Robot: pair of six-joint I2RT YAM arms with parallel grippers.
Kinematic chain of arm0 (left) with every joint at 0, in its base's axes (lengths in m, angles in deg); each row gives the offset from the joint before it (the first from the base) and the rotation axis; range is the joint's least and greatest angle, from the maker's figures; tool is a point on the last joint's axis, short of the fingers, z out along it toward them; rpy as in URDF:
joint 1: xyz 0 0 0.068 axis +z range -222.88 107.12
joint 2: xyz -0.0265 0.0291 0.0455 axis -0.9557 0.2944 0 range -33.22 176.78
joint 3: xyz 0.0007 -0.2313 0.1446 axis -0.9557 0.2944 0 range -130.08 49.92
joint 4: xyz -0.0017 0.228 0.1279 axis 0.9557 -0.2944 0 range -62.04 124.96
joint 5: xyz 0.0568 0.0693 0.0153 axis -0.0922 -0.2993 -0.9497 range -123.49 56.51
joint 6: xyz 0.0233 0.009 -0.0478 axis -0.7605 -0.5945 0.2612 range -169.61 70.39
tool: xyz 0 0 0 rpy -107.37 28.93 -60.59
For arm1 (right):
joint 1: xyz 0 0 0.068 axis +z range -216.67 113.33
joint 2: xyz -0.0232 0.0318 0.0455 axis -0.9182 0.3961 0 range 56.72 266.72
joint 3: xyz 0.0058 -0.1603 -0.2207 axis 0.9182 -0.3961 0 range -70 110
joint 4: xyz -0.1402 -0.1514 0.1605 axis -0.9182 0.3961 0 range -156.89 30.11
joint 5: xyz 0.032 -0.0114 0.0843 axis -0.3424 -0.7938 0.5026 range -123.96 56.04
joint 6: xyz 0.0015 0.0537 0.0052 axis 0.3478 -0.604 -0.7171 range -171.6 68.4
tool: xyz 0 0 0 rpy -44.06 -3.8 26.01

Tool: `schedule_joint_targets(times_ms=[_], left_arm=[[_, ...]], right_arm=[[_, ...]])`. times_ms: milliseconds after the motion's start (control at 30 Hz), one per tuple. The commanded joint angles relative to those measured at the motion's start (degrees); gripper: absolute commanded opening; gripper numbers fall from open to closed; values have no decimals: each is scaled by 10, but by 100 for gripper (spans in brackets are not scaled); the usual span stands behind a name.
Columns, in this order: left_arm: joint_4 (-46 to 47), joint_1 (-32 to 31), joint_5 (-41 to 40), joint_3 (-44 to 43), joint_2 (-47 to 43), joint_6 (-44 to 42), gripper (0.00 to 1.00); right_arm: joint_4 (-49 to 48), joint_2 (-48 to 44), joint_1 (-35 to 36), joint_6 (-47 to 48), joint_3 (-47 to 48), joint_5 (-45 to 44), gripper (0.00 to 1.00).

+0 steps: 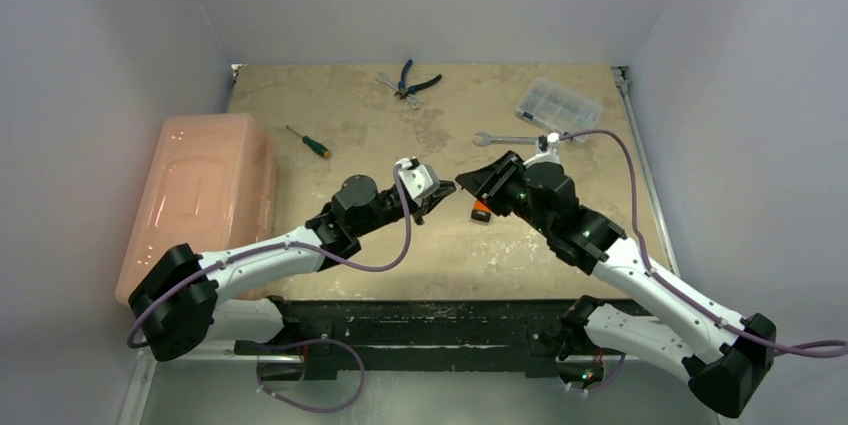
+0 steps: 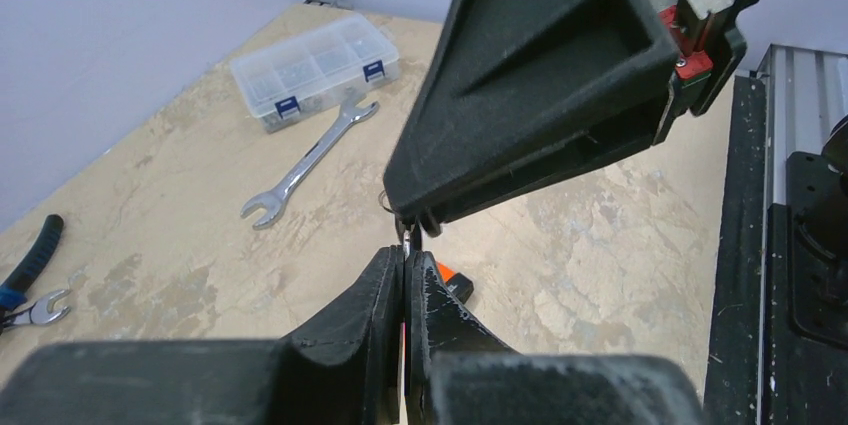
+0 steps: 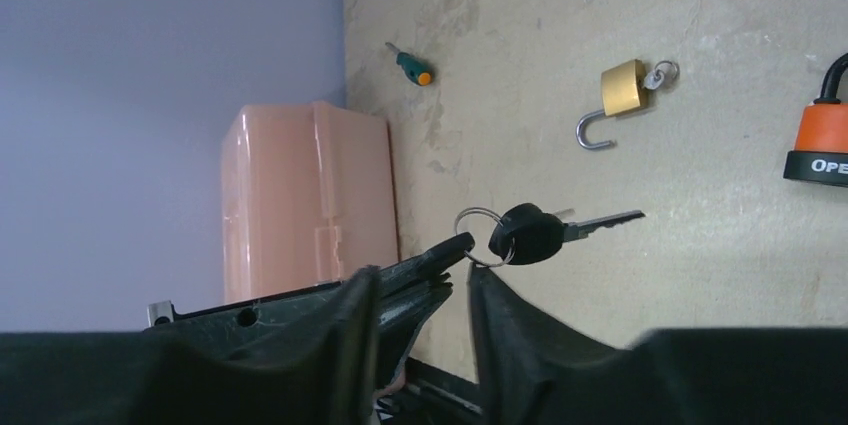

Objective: Unlock with the key

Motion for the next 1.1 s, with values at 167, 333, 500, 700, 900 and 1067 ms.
schedule_joint_targets(times_ms=[167,333,500,700,900,1067], left_arm=[[-46,1,5,-44,-29,-22,0],[-155,8,43,-104,-24,-37,0],[-278,27,87,-181,-21,-45,0],[-472,29,122,-283,-7,-78,0],[-585,29,165,-355,4,-90,0],[-665,29,201,-396,15,-88,0]], right_arm=[[0,-32,1,228,50,-25,70],[-36,-27,1,389,38,4,82],[-52,-37,1,490,31,93,86],[-76,-80,1,550,14,187,86],[-87,-89,2,579,10,247,79],[-98,-80,2,580,4,232,68]])
